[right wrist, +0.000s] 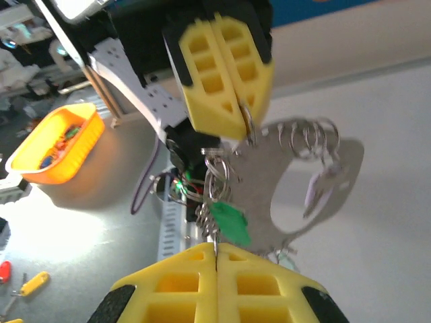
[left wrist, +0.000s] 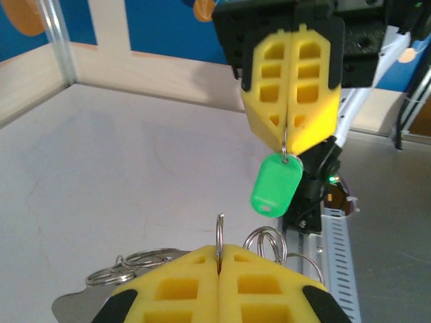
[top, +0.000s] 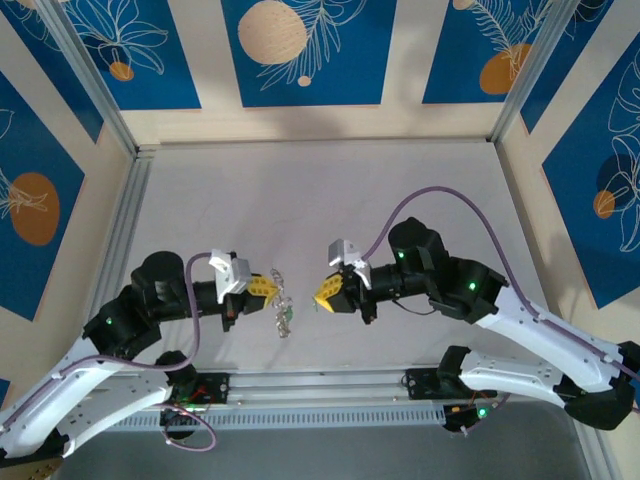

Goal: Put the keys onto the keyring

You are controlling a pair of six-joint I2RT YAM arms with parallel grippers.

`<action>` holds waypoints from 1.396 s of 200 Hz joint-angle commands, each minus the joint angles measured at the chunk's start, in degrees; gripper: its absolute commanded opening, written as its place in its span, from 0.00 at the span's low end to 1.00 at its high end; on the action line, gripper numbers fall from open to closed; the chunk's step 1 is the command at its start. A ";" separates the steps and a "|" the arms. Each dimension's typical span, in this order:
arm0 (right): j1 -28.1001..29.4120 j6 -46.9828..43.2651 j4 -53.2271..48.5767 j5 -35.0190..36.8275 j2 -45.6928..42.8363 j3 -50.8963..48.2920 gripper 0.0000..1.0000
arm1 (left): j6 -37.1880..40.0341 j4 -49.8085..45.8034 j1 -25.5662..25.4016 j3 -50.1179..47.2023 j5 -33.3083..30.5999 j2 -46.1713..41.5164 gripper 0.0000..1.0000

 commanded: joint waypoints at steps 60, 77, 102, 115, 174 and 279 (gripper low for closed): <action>0.33 4.12 3.65 -10.00 8.01 5.20 0.00 | 3.03 0.06 -0.48 2.31 6.40 0.22 0.00; 0.45 4.70 3.29 -10.33 9.52 6.27 0.00 | 3.03 0.07 -0.50 2.31 6.55 -0.07 0.00; 1.28 4.68 3.50 -9.69 10.50 6.86 0.00 | 3.13 -0.33 -0.55 2.24 6.35 -0.40 0.00; 1.60 4.76 3.58 -9.56 10.84 6.99 0.00 | 3.17 -0.38 -0.55 2.23 6.42 -0.46 0.00; 2.62 5.08 3.10 -7.65 12.11 7.69 0.00 | 3.15 -0.50 -0.55 2.31 6.57 -0.52 0.00; 2.55 6.65 1.56 -3.32 14.64 10.23 0.00 | 3.21 -0.67 -0.72 2.31 6.54 -0.71 0.00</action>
